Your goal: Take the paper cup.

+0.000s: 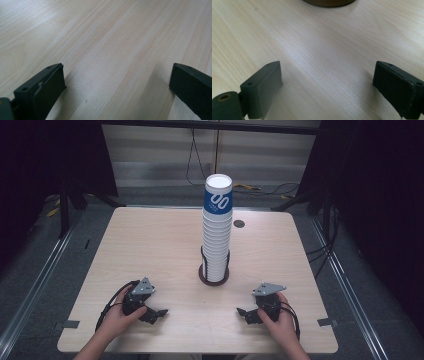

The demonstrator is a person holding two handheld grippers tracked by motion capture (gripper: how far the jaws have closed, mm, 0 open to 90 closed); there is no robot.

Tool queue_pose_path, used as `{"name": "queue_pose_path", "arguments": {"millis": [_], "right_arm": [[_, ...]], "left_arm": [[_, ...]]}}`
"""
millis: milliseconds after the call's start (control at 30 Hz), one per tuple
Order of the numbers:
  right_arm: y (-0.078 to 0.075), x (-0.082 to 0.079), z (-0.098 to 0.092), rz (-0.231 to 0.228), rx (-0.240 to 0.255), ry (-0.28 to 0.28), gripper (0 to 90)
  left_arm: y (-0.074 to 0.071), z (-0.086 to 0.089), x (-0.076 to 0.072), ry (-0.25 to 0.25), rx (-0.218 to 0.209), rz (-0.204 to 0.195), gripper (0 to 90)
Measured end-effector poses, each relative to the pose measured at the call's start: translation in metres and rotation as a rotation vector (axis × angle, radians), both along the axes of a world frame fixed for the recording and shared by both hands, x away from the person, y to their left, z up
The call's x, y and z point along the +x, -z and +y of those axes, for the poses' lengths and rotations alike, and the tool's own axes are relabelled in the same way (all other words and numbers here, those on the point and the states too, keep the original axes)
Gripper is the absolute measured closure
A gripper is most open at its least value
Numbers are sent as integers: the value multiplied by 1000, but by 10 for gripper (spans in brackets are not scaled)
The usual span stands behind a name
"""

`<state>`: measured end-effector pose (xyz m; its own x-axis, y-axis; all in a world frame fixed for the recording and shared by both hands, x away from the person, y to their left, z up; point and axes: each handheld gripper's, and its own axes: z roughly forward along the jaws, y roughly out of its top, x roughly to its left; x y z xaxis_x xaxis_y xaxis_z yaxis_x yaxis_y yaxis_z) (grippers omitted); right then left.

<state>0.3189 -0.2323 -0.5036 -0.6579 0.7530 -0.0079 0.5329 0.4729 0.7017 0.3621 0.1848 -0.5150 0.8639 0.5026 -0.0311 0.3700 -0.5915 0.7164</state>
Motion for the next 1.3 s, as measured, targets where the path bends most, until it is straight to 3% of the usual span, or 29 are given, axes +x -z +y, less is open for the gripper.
{"name": "queue_pose_path", "arguments": {"millis": [400,567,733,767,833,900,967,1100,1167,1300], "right_arm": [[0,0,2,-1,0,16,83],[-4,2,2,33,-10,4,122],[-9,4,2,88,70,-7,131],[-11,5,3,80,67,-10,131],[-15,5,5,80,68,-20,131],[-19,5,7,79,58,-37,131],[-25,5,9,71,62,-47,131],[-40,9,11,36,81,-59,133],[-47,13,12,30,105,-55,134],[-60,20,15,4,121,-51,133]], "left_arm": [[0,1,0,-3,0,0,0],[0,3,-1,-10,-12,7,0],[0,7,-2,-22,-40,12,44],[-2,9,-1,-15,-27,13,49],[-2,10,0,-26,-55,35,63],[-3,13,1,-26,-48,23,109],[-5,14,1,-38,-60,49,169],[-11,14,0,-24,-68,83,160],[-18,12,0,0,-58,119,161],[-42,3,6,35,-60,114,160]]}}
